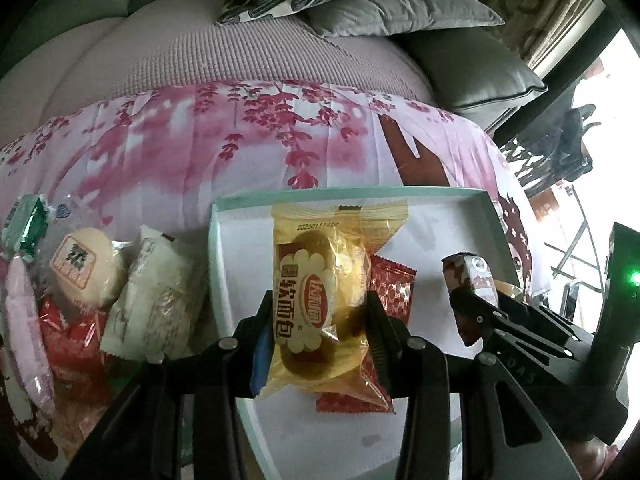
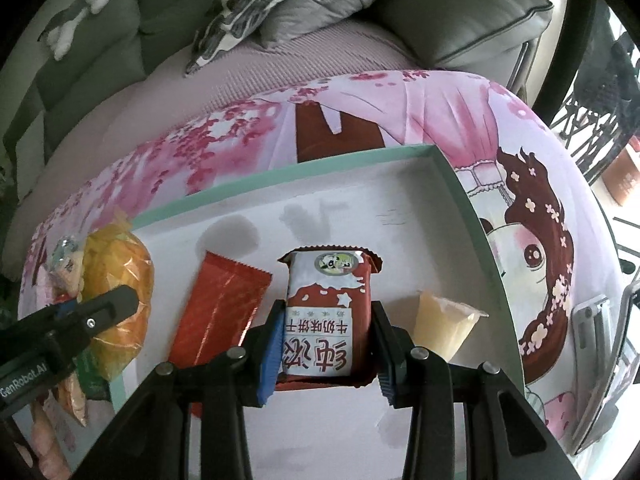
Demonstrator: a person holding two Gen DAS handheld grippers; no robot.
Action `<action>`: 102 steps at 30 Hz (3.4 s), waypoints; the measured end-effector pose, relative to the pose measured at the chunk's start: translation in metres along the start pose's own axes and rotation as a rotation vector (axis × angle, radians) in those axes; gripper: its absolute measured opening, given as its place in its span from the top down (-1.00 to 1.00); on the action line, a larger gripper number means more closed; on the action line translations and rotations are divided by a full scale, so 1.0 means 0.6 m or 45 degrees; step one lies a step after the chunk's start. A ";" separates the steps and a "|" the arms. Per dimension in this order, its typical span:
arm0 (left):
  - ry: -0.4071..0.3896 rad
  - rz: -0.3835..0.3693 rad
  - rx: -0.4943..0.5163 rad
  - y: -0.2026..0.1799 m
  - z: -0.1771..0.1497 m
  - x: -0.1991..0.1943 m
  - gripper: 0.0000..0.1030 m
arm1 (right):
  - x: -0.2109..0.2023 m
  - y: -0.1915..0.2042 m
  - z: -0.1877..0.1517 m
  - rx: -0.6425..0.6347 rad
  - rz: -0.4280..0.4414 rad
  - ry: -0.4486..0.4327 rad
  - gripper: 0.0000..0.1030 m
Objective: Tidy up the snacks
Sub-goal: 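Carry the bun and biscuit pack into the white tray and release both, then move both grippers back over the snack pile, then grasp the cream-yellow cake pack with the left gripper while the right gripper grasps the green pack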
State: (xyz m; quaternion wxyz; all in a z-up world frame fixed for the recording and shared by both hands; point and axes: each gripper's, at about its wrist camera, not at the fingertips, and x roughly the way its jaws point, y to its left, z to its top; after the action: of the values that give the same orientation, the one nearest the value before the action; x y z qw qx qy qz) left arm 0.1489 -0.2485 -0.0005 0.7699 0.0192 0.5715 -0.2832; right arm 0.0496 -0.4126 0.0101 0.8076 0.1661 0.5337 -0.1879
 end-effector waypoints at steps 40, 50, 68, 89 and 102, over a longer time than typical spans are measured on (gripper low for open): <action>-0.140 0.157 0.001 0.015 -0.023 -0.101 -0.89 | -0.037 0.042 -0.023 -0.091 -0.079 0.012 -0.77; -0.228 0.369 -0.031 0.110 -0.087 -0.168 -1.00 | -0.058 0.095 -0.071 -0.141 -0.054 -0.001 -1.00; -0.233 0.533 -0.382 0.298 -0.202 -0.254 -1.00 | -0.073 0.273 -0.180 -0.356 0.090 0.001 -1.00; -0.256 0.439 -0.387 0.324 -0.224 -0.210 -1.00 | -0.034 0.357 -0.164 -0.436 0.218 0.003 -0.39; -0.139 0.421 -0.259 0.286 -0.220 -0.161 -1.00 | 0.000 0.379 -0.137 -0.412 0.274 0.092 -0.28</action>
State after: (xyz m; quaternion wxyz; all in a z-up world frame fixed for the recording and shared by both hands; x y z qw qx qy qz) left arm 0.0949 -0.0177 -0.0104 0.8337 0.0194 0.5437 -0.0943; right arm 0.0933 -0.1753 -0.0056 0.8196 0.0967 0.5647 -0.0062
